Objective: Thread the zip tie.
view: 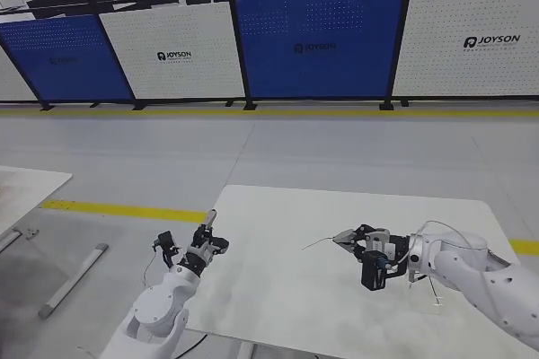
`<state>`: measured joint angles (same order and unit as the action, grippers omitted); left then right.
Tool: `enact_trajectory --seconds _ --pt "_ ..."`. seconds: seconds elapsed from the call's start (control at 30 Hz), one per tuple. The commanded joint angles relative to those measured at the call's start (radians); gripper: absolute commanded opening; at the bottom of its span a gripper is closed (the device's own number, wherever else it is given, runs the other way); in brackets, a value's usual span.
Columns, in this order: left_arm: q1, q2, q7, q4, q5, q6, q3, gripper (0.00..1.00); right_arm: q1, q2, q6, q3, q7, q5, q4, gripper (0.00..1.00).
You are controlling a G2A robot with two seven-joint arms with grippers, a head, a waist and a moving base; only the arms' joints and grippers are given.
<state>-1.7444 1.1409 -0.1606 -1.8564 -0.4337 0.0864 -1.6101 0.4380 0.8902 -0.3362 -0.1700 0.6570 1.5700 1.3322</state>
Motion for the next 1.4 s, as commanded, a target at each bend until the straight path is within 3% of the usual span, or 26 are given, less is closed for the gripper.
enact_trajectory --seconds 0.0,0.07,0.1,0.13,0.17,0.23,0.7,0.77,0.8,0.9,1.0,1.1,1.37 --pt "-0.025 -0.009 -0.134 -0.045 -0.041 0.081 -0.044 1.0 0.0 0.0 0.0 0.0 0.0 0.0 0.0 0.0" --pt "-0.046 -0.019 -0.267 -0.078 -0.076 0.172 -0.083 1.0 0.0 0.0 0.0 0.0 0.0 0.0 0.0 0.0" --pt "-0.055 -0.026 -0.359 -0.093 -0.098 0.242 -0.098 1.0 0.0 0.0 0.0 0.0 0.0 0.0 0.0 0.0" --pt "-0.066 -0.036 -0.459 -0.085 -0.117 0.254 -0.121 1.0 0.0 0.0 0.0 0.0 0.0 0.0 0.0 0.0" --pt "-0.071 -0.043 -0.489 -0.086 -0.107 0.254 -0.135 1.0 0.0 0.0 0.0 0.0 0.0 0.0 0.0 0.0" --pt "-0.077 -0.047 -0.408 -0.115 -0.098 0.254 -0.136 1.0 0.0 0.0 0.0 0.0 0.0 0.0 0.0 0.0" --pt "-0.077 -0.047 -0.408 -0.115 -0.098 0.254 -0.136 1.0 0.0 0.0 0.0 0.0 0.0 0.0 0.0 0.0" --pt "-0.065 -0.043 -0.363 -0.108 -0.135 0.254 -0.125 1.0 0.0 0.0 0.0 0.0 0.0 0.0 0.0 0.0" --pt "-0.056 -0.039 -0.31 -0.113 -0.17 0.254 -0.112 1.0 0.0 0.0 0.0 0.0 0.0 0.0 0.0 0.0" --pt "-0.042 -0.036 -0.232 -0.155 -0.205 0.254 -0.066 1.0 0.0 0.0 0.0 0.0 0.0 0.0 0.0 0.0" --pt "-0.033 -0.035 -0.176 -0.184 -0.214 0.254 -0.022 1.0 0.0 0.0 0.0 0.0 0.0 0.0 0.0 0.0" --pt "-0.014 -0.036 -0.124 -0.183 -0.232 0.254 0.026 1.0 0.0 0.0 0.0 0.0 0.0 0.0 0.0 0.0" --pt "-0.008 -0.036 -0.114 -0.18 -0.235 0.254 0.033 1.0 0.0 0.0 0.0 0.0 0.0 0.0 0.0 0.0"
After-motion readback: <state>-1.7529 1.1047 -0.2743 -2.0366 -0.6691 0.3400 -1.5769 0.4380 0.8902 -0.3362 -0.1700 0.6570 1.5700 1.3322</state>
